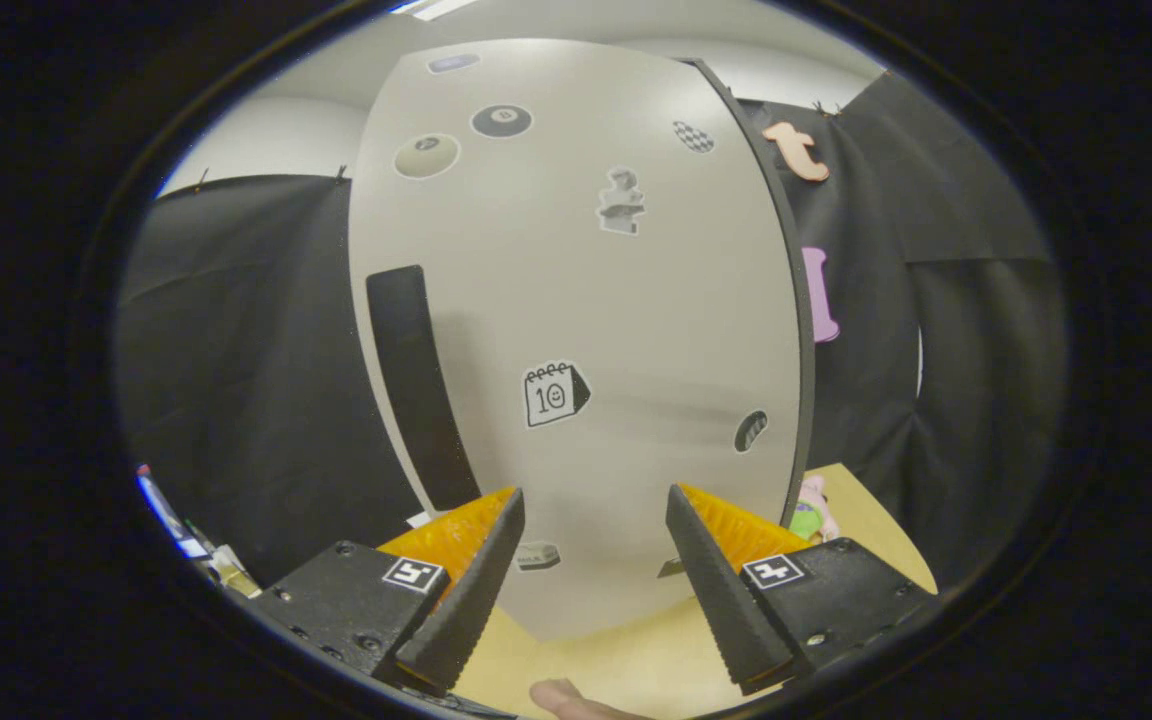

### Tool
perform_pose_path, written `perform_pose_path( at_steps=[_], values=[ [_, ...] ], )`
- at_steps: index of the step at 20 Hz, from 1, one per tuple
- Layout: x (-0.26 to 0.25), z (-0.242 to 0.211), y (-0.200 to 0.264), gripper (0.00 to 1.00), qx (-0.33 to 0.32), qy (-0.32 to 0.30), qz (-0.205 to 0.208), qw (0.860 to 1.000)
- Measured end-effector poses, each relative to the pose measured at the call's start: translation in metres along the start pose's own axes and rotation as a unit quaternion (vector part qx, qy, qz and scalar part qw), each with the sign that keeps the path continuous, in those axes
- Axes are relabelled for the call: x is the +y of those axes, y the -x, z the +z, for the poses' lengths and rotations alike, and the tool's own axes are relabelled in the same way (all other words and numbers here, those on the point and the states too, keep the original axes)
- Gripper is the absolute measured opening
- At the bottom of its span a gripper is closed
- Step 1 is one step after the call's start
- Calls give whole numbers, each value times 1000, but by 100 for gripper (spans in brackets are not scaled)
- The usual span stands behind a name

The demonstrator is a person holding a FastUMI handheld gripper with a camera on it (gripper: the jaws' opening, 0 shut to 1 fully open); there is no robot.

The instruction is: Open the shoe cabinet door, grab the shoes and put them into the shoe cabinet, then close the shoe cabinet door.

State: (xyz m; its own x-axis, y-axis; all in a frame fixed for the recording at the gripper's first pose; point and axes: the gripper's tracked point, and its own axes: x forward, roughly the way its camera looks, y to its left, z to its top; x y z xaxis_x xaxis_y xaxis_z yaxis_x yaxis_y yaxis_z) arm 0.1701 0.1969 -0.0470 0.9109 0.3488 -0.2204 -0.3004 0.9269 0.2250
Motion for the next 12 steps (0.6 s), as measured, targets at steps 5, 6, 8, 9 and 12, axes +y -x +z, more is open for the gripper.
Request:
perform_pose_path(
  at_steps=[5,6,8,9,12],
  values=[
    [4,12,42,94,-44,13,4,999],
    [3,14,54,94,-56,19,-5,998],
    [5,17,83,95,-87,21,-18,996],
    [9,16,97,95,-100,21,-17,995],
    [22,14,143,96,-127,3,8,992]
  ],
)
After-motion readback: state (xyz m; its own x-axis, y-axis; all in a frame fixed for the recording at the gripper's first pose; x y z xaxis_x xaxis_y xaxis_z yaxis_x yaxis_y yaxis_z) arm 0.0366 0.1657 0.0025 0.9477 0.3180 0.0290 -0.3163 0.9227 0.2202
